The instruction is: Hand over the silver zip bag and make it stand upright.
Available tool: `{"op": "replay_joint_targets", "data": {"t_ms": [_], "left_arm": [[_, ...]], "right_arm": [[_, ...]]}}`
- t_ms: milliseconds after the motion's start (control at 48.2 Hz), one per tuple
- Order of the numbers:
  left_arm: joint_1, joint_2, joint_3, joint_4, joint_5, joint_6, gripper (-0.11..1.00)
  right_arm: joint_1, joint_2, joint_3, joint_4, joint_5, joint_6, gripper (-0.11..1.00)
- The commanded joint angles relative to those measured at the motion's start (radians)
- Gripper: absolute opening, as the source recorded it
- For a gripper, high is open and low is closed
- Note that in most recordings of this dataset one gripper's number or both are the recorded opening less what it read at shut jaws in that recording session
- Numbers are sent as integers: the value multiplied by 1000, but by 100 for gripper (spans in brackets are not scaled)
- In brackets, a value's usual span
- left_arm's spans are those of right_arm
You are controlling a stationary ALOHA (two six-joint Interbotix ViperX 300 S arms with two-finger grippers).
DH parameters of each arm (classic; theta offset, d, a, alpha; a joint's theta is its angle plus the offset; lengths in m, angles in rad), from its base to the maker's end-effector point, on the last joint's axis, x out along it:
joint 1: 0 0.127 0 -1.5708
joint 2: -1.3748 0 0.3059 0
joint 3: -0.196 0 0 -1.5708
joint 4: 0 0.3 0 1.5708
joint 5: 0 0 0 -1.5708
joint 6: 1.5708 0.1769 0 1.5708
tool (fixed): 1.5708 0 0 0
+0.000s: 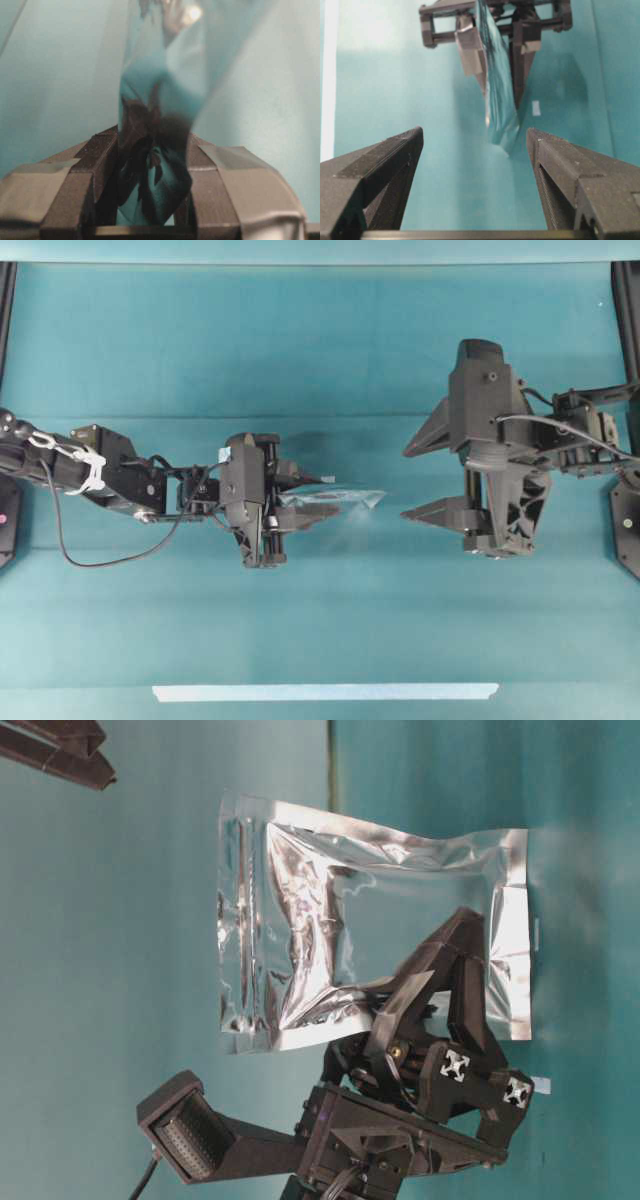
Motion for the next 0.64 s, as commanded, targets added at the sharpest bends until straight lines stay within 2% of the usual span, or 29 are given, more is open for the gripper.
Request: {"op": "replay_joint_targets", "data": {"t_ms": [0,622], "left_arm": [[-14,-9,-2,2,2,-3,27],[-15,-9,-5,0,2,0,27]], "right_arm": [[2,-25,-5,2,-9,6,86],[9,-43,15,3,-21,8,86]]}}
